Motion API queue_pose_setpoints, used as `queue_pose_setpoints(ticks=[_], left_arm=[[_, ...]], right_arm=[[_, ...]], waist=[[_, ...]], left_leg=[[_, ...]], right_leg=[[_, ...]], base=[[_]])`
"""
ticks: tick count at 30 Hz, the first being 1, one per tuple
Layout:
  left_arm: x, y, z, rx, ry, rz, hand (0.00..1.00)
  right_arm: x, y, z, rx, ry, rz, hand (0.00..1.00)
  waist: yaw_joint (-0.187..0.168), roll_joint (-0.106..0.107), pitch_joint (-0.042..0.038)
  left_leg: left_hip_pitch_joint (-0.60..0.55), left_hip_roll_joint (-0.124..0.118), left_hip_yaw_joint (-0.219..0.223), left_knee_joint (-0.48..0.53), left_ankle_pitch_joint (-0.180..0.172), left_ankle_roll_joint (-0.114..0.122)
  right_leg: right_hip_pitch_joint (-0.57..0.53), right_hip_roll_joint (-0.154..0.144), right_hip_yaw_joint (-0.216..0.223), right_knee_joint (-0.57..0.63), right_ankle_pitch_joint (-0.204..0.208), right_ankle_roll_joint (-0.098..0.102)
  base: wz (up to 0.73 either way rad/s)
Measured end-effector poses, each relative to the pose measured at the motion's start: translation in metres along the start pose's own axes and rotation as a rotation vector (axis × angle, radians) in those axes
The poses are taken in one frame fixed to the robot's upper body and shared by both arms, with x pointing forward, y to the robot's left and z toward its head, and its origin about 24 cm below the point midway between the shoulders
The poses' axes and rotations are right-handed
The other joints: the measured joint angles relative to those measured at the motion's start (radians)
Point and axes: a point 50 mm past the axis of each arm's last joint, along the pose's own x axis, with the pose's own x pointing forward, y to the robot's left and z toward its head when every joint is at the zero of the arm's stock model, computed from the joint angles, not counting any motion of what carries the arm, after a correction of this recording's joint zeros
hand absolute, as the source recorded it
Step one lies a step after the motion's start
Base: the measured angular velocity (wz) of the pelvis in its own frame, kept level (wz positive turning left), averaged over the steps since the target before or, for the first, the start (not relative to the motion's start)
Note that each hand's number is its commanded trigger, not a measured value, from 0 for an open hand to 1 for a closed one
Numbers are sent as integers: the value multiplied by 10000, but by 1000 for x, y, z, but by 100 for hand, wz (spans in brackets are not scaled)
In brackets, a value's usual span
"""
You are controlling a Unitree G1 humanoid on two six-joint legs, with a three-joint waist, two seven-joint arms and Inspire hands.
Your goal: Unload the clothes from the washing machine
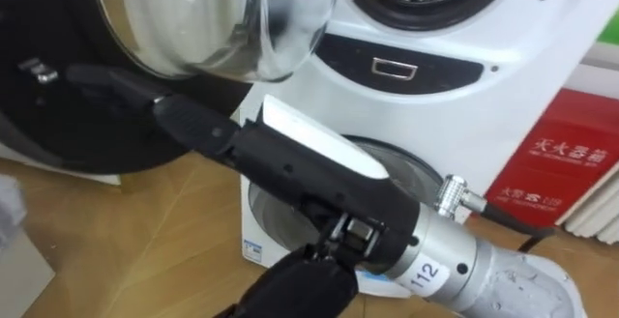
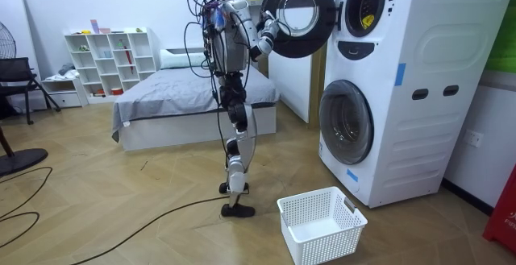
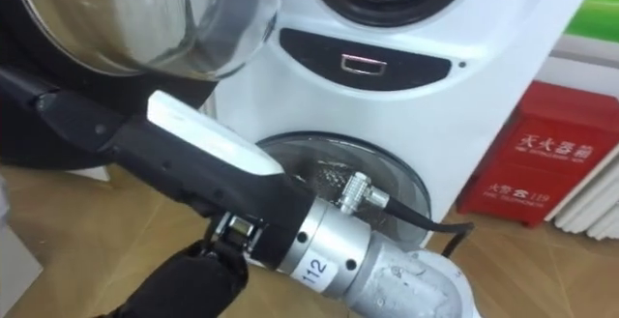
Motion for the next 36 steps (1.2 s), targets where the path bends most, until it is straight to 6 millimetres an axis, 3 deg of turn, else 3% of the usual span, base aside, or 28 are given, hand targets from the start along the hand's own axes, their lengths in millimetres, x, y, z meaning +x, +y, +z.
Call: queue_pose_setpoints(ticks=[3, 10, 14, 17, 19, 21, 23, 28, 36], left_arm=[[-1, 0, -7, -28, 163, -5, 0], [-1, 2, -5, -87, 86, 79, 0], [-1, 3, -6, -219, 168, 145, 0], [-1, 4, -7, -290, 237, 174, 0], [0, 7, -6, -498, 325, 283, 0], [0, 8, -7, -656, 450, 317, 0], [0, 8, -8, -723, 541, 328, 0], [-1, 6, -10, -839, 707, 303, 0], [-1, 4, -10, -785, 836, 266, 0]], right_arm=[[-1, 0, -2, 25, 107, 154, 0], [-11, 0, -18, -425, 1218, 361, 0], [-40, -1, -53, -298, 3575, 510, 0], [-65, -18, -70, -926, 5169, 42, 0], [-88, -33, -85, -1141, 6546, -618, 0], [-97, -43, -90, -1232, 7074, -1153, 0], [-105, -57, -90, -1582, 7383, -1875, 0], [-111, -87, -78, -2465, 7061, -4122, 0], [-100, -95, -72, -1486, 5678, -5972, 0]], waist=[[-68, 57, 63], [-127, 68, 74], [-289, 30, 86], [-463, 7, 107], [-569, -51, 68], [-695, -119, 25], [-923, -113, 31], [-1023, -101, 51], [-1020, -30, 98]], left_leg=[[94, 6, 10, -52, -6, 0], [70, 4, 32, -27, -8, -7], [12, -46, 5, 25, -4, 7], [-66, -92, 12, 34, 15, 36], [-82, -100, 26, 28, 19, 43], [-56, -105, 33, 8, 22, 48], [-39, -115, 6, 23, 35, 69], [128, -89, 174, 12, 37, 73], [130, -93, 229, -37, 35, 72]], right_leg=[[111, 9, -22, -9, -7, 11], [121, 12, 44, -7, -15, 24], [113, -33, -10, -6, -15, 25], [35, -71, 20, -9, -15, 25], [13, -81, 43, -7, -15, 25], [14, -80, 92, -5, -15, 25], [58, -103, 3, -6, -15, 25], [136, -129, 24, -5, -23, 39], [145, -117, 89, 1, -28, 47]], base=[[0], [0], [3], [-1], [0], [0], [4], [-6], [-2]])
